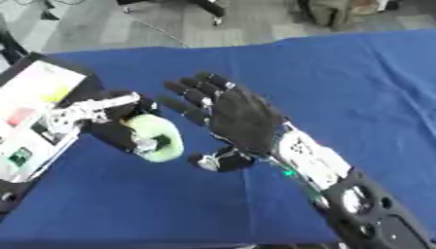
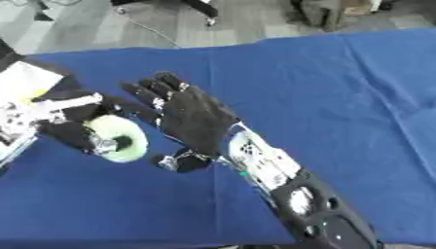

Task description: Pick up the objects with one hand, pass them to the other hand, and then place them into the box on the other side of the table.

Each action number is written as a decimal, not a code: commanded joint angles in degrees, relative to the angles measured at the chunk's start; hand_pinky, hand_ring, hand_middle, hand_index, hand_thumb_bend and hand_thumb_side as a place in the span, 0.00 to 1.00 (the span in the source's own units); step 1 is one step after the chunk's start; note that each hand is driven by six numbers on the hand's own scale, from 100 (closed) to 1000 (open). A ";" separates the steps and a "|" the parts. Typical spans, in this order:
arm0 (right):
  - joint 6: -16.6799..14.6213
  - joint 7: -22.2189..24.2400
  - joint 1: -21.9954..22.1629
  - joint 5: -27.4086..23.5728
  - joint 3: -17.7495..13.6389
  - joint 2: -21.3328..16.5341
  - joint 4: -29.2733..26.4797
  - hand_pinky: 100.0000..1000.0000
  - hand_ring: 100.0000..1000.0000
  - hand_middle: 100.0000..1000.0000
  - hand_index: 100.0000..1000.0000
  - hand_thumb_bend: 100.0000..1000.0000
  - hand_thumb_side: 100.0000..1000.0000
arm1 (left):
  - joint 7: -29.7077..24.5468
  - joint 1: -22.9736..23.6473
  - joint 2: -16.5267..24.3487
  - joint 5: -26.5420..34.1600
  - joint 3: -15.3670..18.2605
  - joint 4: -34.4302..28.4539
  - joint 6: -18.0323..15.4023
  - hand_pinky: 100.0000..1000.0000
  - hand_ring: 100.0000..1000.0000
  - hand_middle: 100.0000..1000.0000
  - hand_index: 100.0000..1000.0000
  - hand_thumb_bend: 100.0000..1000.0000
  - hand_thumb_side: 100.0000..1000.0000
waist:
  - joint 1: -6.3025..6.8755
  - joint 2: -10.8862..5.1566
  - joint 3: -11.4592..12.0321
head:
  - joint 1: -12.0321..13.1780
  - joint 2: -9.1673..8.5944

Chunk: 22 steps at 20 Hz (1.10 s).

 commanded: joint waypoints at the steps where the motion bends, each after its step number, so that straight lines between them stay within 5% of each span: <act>1: -0.11 -0.63 0.35 -1.70 -1.82 -1.10 -2.00 0.81 0.80 0.86 1.00 0.40 0.34 | 9.87 0.23 4.51 -9.97 8.88 6.70 1.54 0.42 0.17 0.13 0.29 0.22 0.00 | -0.12 -1.16 -0.25 | 6.24 -1.15; 4: 0.90 -1.41 1.82 -3.32 -3.62 -1.92 -3.28 0.81 0.79 0.83 1.00 0.37 0.33 | 23.67 -0.49 5.30 -19.06 16.87 16.99 5.73 0.41 0.18 0.13 0.30 0.19 0.00 | -0.37 -1.20 -1.07 | 11.09 -4.14; 7: 1.69 -1.77 2.71 -5.39 -5.11 -2.39 -5.18 0.81 0.78 0.82 0.99 0.34 0.33 | 39.84 -2.82 4.58 -19.74 24.83 28.69 10.55 0.40 0.20 0.17 0.32 0.13 0.00 | -0.91 -0.91 -2.55 | 14.82 -6.95; 11: 2.09 -1.36 2.99 -8.54 -6.22 -2.75 -8.00 0.80 0.77 0.80 0.99 0.31 0.33 | 55.91 -4.93 4.15 -12.22 28.33 42.89 9.38 0.49 0.41 0.42 0.54 0.35 0.40 | -1.53 -0.36 -5.15 | 17.42 -9.28; 12: 2.16 -1.12 3.06 -9.16 -6.44 -2.83 -8.51 0.80 0.77 0.80 0.99 0.29 0.33 | 57.27 -5.14 4.02 -10.40 27.96 45.03 7.77 0.59 0.61 0.67 0.75 0.58 0.65 | -1.66 -0.22 -5.66 | 17.74 -9.73; 15: 2.19 -0.27 3.31 -10.37 -6.87 -3.08 -9.25 0.80 0.77 0.79 0.98 0.28 0.33 | 55.87 -5.66 3.87 -7.33 26.52 48.11 3.02 0.68 0.78 0.87 0.92 0.74 0.79 | -1.94 -0.03 -6.59 | 18.60 -10.29; 19: 2.03 0.41 3.90 -11.02 -7.09 -3.24 -9.23 0.80 0.76 0.79 0.99 0.26 0.33 | 58.10 -6.30 4.30 -4.55 27.06 45.73 -2.90 0.78 0.88 0.98 1.00 0.85 0.96 | -2.10 -0.19 -6.73 | 18.96 -9.99; 22: 2.10 0.37 4.90 -11.25 -7.85 -3.28 -8.96 0.80 0.76 0.78 0.97 0.23 0.32 | 60.78 -6.24 4.75 -0.92 27.78 40.48 -6.88 0.76 0.88 0.99 1.00 0.83 0.95 | -1.98 -0.38 -6.22 | 18.89 -9.14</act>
